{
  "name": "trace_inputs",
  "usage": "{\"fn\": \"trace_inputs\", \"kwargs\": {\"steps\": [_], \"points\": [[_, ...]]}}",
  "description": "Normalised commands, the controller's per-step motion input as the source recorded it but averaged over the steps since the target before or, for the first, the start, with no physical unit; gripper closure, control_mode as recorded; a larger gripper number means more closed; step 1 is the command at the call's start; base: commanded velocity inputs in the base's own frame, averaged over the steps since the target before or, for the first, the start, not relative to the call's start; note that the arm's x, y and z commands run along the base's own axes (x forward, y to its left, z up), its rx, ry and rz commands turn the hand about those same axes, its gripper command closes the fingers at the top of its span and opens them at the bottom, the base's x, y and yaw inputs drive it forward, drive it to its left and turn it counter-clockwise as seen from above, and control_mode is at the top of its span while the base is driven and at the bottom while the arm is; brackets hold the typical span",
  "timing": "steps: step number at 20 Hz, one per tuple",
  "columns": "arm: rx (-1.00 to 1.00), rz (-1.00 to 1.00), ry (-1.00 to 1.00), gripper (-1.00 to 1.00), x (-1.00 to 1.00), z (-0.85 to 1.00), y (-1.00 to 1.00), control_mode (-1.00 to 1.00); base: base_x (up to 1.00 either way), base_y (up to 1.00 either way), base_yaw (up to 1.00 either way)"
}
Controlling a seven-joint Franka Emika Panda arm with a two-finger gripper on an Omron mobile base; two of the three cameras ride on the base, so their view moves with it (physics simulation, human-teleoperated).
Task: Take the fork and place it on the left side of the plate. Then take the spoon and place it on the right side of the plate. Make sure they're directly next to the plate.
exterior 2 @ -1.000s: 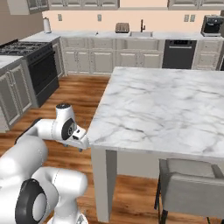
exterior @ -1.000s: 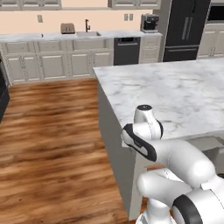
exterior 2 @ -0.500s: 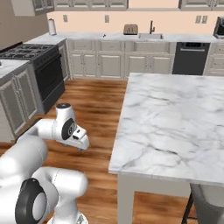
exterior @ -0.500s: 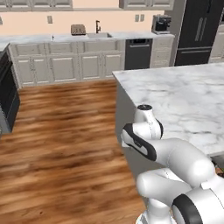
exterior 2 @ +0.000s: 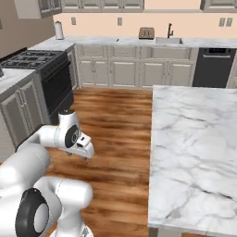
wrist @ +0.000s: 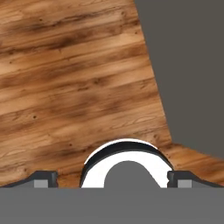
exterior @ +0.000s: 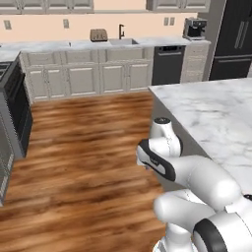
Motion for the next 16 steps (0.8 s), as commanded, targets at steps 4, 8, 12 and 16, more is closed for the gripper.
{"fn": "trace_inputs", "kwargs": {"steps": [4, 8, 12, 16], "points": [[0.0, 0.0, 0.0, -1.0, 0.0, 0.0, 0.0, 1.0, 0.85, 0.35, -0.04], [0.0, 0.0, 0.0, -1.0, 0.0, 0.0, 0.0, 1.0, 0.91, 0.29, -0.05], [0.0, 0.0, 0.0, -1.0, 0.0, 0.0, 0.0, 1.0, 0.92, 0.27, -0.05], [0.0, 0.0, 0.0, -1.0, 0.0, 0.0, 0.0, 1.0, 0.91, 0.28, -0.04]]}}
